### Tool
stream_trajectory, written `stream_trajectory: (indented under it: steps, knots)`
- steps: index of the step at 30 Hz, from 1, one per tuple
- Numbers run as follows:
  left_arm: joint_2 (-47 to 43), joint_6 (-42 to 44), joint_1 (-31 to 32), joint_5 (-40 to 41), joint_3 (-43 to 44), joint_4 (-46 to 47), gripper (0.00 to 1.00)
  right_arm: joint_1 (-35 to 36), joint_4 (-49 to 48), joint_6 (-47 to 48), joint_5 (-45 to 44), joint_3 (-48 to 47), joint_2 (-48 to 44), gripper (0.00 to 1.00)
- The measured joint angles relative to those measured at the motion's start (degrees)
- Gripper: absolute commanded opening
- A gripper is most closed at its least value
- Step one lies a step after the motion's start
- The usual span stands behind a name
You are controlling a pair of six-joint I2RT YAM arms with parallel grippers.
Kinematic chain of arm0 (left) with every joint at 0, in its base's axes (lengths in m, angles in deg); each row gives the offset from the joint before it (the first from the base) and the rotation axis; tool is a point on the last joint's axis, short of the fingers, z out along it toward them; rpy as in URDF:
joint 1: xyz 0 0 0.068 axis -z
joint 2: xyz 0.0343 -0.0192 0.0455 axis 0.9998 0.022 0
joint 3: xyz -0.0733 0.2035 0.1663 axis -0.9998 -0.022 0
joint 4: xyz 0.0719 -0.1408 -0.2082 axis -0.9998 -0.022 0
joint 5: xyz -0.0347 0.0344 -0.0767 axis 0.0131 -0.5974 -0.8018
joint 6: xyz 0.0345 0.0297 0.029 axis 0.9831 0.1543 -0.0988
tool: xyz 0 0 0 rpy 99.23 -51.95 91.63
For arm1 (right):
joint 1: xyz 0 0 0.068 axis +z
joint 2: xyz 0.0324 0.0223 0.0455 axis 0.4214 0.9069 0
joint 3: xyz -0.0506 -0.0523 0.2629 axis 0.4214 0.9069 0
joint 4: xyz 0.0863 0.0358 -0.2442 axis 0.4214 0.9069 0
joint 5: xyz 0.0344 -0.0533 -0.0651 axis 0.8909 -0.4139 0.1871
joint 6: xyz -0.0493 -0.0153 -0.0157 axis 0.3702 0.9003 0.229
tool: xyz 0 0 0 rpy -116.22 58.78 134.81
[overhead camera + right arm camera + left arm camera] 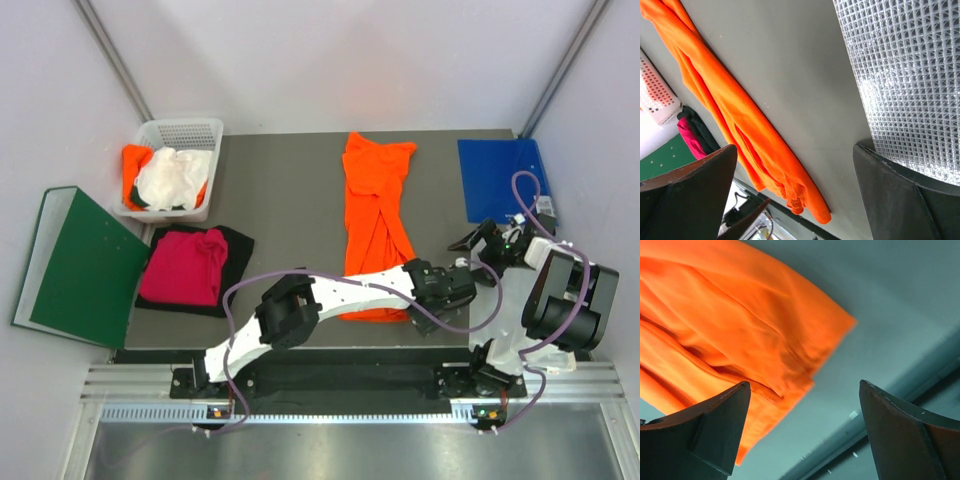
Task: Fold and stack the t-shirts
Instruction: Grab the bottom of the folded rectangular tshirt with both arms
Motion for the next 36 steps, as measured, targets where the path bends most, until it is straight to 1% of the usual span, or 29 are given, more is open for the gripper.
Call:
stream_trajectory:
  steps: [7, 8, 10, 11, 12, 14, 19, 21, 24, 25, 27, 36]
  knots:
    - [4.0, 1.16, -0.39, 4.02, 2.67, 0.28, 0.82, -0.92, -0.02, 0.17, 0.22, 0.02, 0.0, 1.0]
    - [4.39, 1.25, -0.37, 4.31, 2.67, 0.28, 0.79, -1.14, -0.02, 0.26, 0.24, 0.02, 0.0, 1.0]
    - [4.79, 1.25, -0.33, 4.96, 2.69, 0.28, 0.78, -1.57, -0.02, 0.5, 0.35, 0.04, 0.0, 1.0]
    - [4.96, 1.27, -0.33, 5.4, 2.69, 0.2, 0.75, -1.79, -0.04, 0.59, 0.37, 0.04, 0.0, 1.0]
    - [5.01, 1.25, -0.35, 5.68, 2.69, 0.24, 0.69, -1.95, -0.04, 0.61, 0.39, 0.04, 0.0, 1.0]
    - [5.01, 1.11, -0.35, 6.62, 2.69, 0.24, 0.62, -2.12, -0.04, 0.61, 0.44, 0.04, 0.02, 1.0]
    - [5.01, 1.03, -0.35, 8.74, 2.69, 0.31, 0.61, -2.23, -0.09, 0.83, 0.57, 0.09, 0.02, 1.0]
    - [5.01, 0.98, -0.39, 9.16, 2.69, 0.42, 0.57, -2.23, -0.09, 1.03, 0.61, 0.11, 0.02, 1.0]
    - [5.01, 0.68, -0.61, 9.7, 2.69, 0.57, 0.41, -2.29, -0.28, 1.07, 0.79, 0.24, 0.02, 1.0]
    - [5.01, 0.59, -0.68, 9.81, 2.67, 0.74, 0.24, -2.36, -0.5, 1.07, 0.94, 0.39, 0.02, 1.0]
    - [5.01, 0.33, -0.85, 9.97, 2.64, 0.98, 0.0, -2.58, -0.59, 1.07, 1.25, 0.48, 0.02, 0.99]
    - [4.98, -0.55, -1.25, 12.79, 2.49, 1.27, 0.0, -2.6, -0.85, 1.07, 1.44, 0.66, 0.02, 1.0]
